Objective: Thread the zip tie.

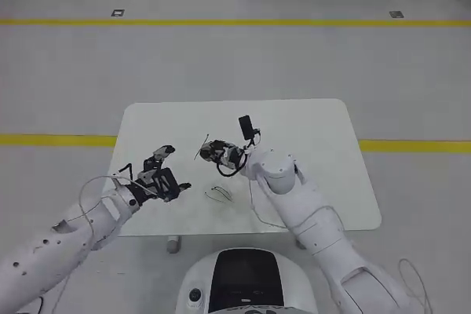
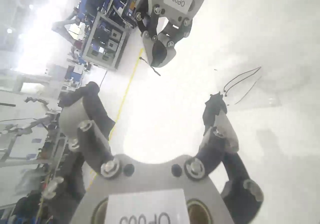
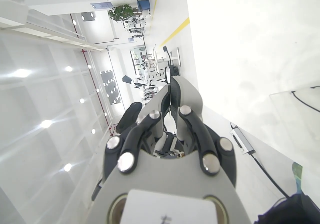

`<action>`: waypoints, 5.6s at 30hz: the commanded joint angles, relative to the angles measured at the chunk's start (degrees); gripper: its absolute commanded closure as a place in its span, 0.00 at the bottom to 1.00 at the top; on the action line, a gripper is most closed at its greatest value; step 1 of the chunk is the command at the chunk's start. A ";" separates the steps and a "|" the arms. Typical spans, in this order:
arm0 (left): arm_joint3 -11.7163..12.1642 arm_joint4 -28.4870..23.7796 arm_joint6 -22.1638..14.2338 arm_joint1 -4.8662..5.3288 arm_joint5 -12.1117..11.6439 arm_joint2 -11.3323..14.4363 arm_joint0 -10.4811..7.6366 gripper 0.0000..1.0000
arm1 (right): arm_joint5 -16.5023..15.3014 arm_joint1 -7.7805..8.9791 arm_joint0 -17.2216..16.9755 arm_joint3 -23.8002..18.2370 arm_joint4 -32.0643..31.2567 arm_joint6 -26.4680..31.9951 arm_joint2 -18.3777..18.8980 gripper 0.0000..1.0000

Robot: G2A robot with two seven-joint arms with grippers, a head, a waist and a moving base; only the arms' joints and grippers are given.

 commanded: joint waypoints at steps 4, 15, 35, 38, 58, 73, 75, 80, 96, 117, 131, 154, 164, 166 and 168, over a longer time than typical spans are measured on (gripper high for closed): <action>-0.79 0.00 -2.53 0.33 -1.11 3.10 -3.35 0.00 | 0.20 -0.13 -0.32 -0.58 0.78 -0.93 -1.11 1.00; -0.88 0.00 -5.51 0.84 0.02 7.55 -7.51 0.00 | -0.22 -0.36 -0.20 -0.33 1.52 -3.02 -2.11 1.00; -0.38 0.00 -7.83 3.21 2.04 20.60 -18.94 0.78 | 0.20 0.11 -0.43 -1.34 2.95 -2.99 -3.28 1.00; -0.09 0.00 -7.83 3.31 2.59 22.77 -20.60 0.80 | 0.20 0.11 -0.24 -1.04 3.41 -3.19 -3.55 1.00; 1.45 0.00 -6.94 3.09 7.41 31.28 -27.18 0.82 | 0.20 0.53 0.97 0.15 4.54 -2.57 -5.15 1.00; 1.58 0.00 -8.61 3.08 7.90 34.08 -29.26 1.00 | 0.20 0.82 1.49 0.33 3.87 -2.84 -7.14 1.00; 1.61 0.00 -8.62 3.05 8.13 34.29 -29.37 1.00 | 0.20 0.86 1.56 0.36 4.02 -2.89 -7.29 1.00; 1.79 0.00 -8.76 3.10 8.99 34.48 -29.28 1.00 | 0.20 1.01 1.57 0.24 4.35 -3.01 -7.41 0.00; 2.53 -12.68 -3.49 3.95 10.01 30.56 -25.54 1.00 | 0.11 2.92 -1.55 -5.90 -0.29 -6.33 -4.15 0.00; 4.50 -27.35 1.31 4.79 1.77 26.72 -23.27 1.00 | 0.11 2.92 -1.55 -5.90 -0.29 -6.33 -4.15 0.00; 8.90 -39.60 3.88 3.87 -5.75 23.77 -21.36 1.00 | 0.11 2.92 -1.55 -5.90 -0.29 -6.33 -4.15 0.00; 10.11 -42.61 5.67 3.73 -10.88 20.98 -19.53 1.00 | 0.11 2.92 -1.55 -5.90 -0.29 -6.33 -4.15 0.00; 10.11 -42.61 5.67 3.73 -10.88 20.98 -19.53 1.00 | 0.11 2.92 -1.55 -5.90 -0.29 -6.33 -4.15 0.00; 10.11 -42.61 5.67 3.73 -10.88 20.98 -19.53 1.00 | 0.11 2.92 -1.55 -5.90 -0.29 -6.33 -4.15 0.00; 10.11 -42.61 5.67 3.73 -10.88 20.98 -19.53 1.00 | 0.11 2.92 -1.55 -5.90 -0.29 -6.33 -4.15 0.00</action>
